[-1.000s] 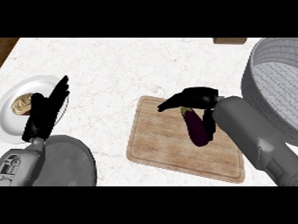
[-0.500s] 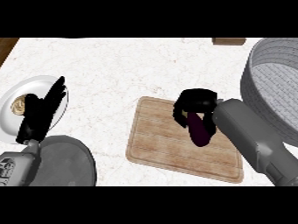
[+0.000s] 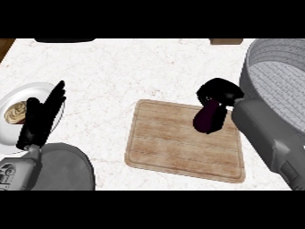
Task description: Pick the eggplant from the cutting board and place it in the basket
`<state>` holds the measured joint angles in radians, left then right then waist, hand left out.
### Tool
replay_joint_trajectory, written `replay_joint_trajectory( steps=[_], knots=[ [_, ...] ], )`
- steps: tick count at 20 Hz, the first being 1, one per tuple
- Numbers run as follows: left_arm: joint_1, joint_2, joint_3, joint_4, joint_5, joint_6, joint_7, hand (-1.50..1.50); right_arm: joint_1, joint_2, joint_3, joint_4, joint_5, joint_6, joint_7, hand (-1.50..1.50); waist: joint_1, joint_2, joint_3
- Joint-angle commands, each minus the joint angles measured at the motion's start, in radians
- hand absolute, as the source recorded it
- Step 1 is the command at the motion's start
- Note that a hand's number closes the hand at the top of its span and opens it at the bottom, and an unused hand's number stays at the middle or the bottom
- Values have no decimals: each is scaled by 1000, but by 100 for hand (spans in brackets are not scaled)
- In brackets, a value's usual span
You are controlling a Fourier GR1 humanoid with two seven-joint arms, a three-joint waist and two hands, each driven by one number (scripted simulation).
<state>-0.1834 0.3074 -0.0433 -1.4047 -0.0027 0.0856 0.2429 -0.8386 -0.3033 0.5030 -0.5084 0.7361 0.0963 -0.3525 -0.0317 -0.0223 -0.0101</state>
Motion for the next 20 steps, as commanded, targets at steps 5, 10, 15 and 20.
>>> replay_joint_trajectory(
  steps=[5, 10, 15, 20],
  knots=[
    [11, 10, 22, 13, 2, -1, -19, 0, 6, 151, -117, -79, -15, -211, 566, 150, -5, 3, 8],
    [41, 17, 30, 10, 1, -7, -35, 0, -45, 156, -214, -314, -103, -197, 676, 150, -8, 2, 9],
    [29, 18, 44, 11, 10, -6, -15, 0, -82, 188, -309, -568, -170, -270, 820, 150, -32, -11, 10],
    [-22, 4, 40, 26, 10, -8, 15, 0, -97, 137, -296, -873, -127, -179, 1088, 150, -17, 3, 10]
  ],
)
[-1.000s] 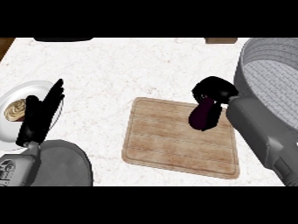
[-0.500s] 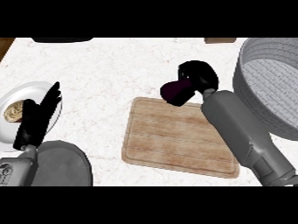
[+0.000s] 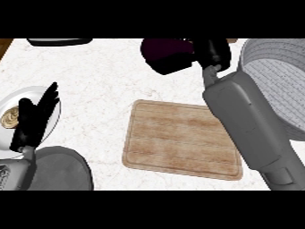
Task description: Pick the eggplant from the cutting board and place it in the basket
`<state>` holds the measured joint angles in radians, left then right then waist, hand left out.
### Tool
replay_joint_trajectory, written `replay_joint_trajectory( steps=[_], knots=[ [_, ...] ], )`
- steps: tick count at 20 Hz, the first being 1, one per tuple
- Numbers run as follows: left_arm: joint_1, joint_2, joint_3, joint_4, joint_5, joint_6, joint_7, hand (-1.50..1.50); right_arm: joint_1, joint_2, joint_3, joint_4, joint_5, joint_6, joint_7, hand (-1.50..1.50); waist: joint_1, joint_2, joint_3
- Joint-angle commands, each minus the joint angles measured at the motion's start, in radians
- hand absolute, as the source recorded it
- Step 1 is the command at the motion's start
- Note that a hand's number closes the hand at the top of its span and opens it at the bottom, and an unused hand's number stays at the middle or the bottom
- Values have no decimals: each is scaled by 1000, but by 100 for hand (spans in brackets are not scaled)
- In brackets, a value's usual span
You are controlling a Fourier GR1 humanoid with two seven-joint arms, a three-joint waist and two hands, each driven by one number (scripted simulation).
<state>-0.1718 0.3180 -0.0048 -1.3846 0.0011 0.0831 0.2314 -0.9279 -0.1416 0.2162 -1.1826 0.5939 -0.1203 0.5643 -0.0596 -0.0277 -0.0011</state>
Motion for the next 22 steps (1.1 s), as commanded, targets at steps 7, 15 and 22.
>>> replay_joint_trajectory(
  steps=[7, 15, 22],
  knots=[
    [-11, -6, -22, -32, -19, -26, 19, 0, -93, -186, -175, -450, -76, 264, 390, 150, 46, 19, 1],
    [-43, -39, -22, 6, -38, -22, -18, 0, -224, -320, -222, -346, -18, 389, 458, 150, 56, 25, 0],
    [-48, -45, -25, -43, -31, -21, 35, 0, -198, -535, -177, -132, 67, 551, 330, 150, 67, 29, 0]
  ],
)
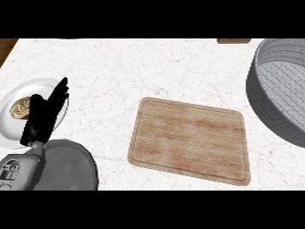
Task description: Pick the eggplant from the cutting board and place it in the basket
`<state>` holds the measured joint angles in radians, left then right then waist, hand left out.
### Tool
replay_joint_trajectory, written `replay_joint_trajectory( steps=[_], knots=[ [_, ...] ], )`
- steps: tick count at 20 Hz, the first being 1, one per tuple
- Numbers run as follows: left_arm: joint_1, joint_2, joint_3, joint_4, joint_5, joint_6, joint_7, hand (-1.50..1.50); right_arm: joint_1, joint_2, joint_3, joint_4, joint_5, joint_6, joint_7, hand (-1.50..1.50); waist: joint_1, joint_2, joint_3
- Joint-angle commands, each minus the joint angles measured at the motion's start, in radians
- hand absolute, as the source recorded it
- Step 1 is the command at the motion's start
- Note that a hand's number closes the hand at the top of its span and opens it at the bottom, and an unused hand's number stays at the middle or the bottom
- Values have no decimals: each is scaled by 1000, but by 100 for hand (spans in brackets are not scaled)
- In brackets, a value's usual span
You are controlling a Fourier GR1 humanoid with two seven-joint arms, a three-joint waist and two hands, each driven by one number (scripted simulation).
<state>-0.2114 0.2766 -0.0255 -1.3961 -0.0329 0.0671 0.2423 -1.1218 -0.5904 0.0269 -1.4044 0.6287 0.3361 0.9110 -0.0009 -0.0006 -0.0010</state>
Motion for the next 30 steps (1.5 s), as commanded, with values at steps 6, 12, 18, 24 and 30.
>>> replay_joint_trajectory(
  steps=[6, 12, 18, 24, 30],
  knots=[
    [11, -13, 4, 32, -20, -4, -64, 0, 97, -241, -72, 226, 54, 74, -241, 150, 5, 4, 1],
    [-11, -53, -15, 16, -55, 27, -5, 0, 171, -250, -122, 309, 67, -1, -416, 150, 5, 2, 1],
    [-26, -21, 32, 39, -22, -27, -28, 0, 308, -259, -185, 373, 40, -71, -620, 150, 3, 3, 1],
    [-11, 6, 70, 6, 3, -63, -30, 0, 347, -213, -179, 504, 101, -174, -698, 150, 11, 4, 1],
    [-42, -26, 49, 50, -39, -36, -28, 0, 294, -186, -288, 650, 14, -151, -679, 150, 9, 5, 2]
  ],
)
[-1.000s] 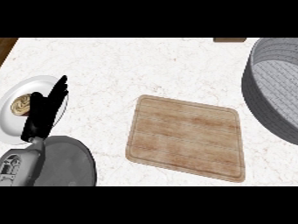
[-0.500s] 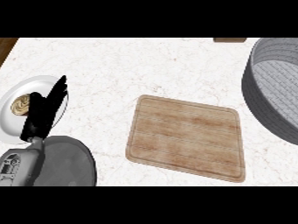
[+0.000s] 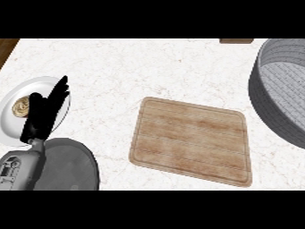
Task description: Pick the eggplant from the cutting board and place it in the basket
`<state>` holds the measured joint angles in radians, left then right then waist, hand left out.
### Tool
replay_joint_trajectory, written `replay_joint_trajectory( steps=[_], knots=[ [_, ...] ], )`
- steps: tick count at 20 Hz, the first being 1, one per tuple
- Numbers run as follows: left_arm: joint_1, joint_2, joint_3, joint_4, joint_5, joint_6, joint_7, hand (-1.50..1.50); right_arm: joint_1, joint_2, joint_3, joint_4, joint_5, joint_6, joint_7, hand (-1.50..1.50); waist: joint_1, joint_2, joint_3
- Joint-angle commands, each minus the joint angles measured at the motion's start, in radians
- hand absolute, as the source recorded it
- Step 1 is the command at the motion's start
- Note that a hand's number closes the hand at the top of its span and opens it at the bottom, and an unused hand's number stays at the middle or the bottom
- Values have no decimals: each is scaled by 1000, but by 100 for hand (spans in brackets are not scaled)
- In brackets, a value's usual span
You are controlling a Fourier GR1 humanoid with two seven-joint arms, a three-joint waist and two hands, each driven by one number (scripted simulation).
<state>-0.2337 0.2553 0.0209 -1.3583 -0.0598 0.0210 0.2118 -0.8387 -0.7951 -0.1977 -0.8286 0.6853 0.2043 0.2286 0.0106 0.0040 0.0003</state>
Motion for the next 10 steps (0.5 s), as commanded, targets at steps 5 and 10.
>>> replay_joint_trajectory(
  steps=[5, 10],
  knots=[
    [9, -9, 5, -26, -3, -9, 21, 0, 30, 60, -110, 139, -78, -108, -110, -150, 3, 0, 0],
    [-20, -27, -3, -9, -23, 7, 42, 0, 44, 55, -186, 169, -118, -234, -220, -150, 1, 1, 1]
  ],
)
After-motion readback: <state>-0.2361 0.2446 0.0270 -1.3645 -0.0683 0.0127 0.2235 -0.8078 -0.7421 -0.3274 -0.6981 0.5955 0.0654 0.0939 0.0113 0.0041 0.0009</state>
